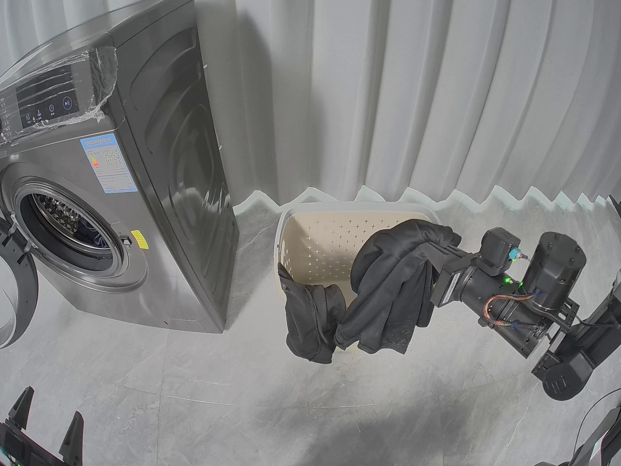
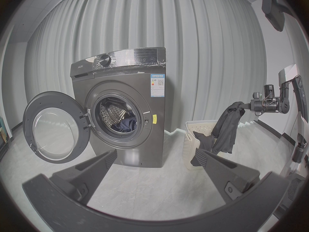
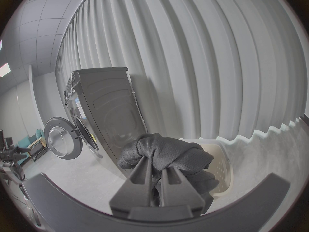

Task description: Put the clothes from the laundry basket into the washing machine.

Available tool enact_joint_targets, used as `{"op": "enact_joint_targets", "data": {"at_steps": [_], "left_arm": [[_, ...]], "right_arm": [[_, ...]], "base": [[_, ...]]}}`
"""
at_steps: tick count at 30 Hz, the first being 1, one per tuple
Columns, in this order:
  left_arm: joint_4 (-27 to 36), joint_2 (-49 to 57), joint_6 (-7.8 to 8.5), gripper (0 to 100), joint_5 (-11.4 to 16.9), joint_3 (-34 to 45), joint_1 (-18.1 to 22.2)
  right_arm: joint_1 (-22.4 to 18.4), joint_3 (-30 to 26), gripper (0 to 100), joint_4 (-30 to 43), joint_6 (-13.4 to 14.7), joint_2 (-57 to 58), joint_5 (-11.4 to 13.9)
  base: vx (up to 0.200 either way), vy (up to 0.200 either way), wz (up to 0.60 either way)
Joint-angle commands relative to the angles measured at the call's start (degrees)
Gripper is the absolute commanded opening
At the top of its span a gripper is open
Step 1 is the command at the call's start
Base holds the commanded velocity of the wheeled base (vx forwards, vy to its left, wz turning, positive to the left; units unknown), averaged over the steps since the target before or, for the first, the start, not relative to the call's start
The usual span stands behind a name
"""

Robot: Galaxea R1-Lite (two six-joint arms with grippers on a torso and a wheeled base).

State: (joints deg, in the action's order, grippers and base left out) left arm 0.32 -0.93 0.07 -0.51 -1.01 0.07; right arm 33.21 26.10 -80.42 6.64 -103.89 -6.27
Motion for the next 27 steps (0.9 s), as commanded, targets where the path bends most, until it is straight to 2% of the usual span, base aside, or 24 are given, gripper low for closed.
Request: {"op": "enact_joint_targets", "data": {"at_steps": [1, 5, 11, 27], "left_arm": [[0.03, 0.93, -0.16, 100, -0.02, 0.92, 0.01], [0.03, 0.93, -0.34, 100, -0.02, 0.92, 0.01], [0.03, 0.93, -0.6, 100, 0.07, 0.92, -0.07], [0.03, 0.93, -1.39, 100, -0.02, 0.84, -0.07]], "right_arm": [[0.37, 0.79, 0, 1.23, -0.23, 4.92, -0.41], [0.37, 0.71, 0, 4.22, -0.76, 7.91, -2.61], [-0.6, 0.09, 0, 6.15, -1.55, 10.72, -3.05], [-0.34, -0.17, 0, 5.27, -1.63, 9.85, -3.14]], "base": [[0.0, 0.0, 0.0], [0.0, 0.0, 0.0], [0.0, 0.0, 0.0], [-0.2, 0.0, 0.0]]}}
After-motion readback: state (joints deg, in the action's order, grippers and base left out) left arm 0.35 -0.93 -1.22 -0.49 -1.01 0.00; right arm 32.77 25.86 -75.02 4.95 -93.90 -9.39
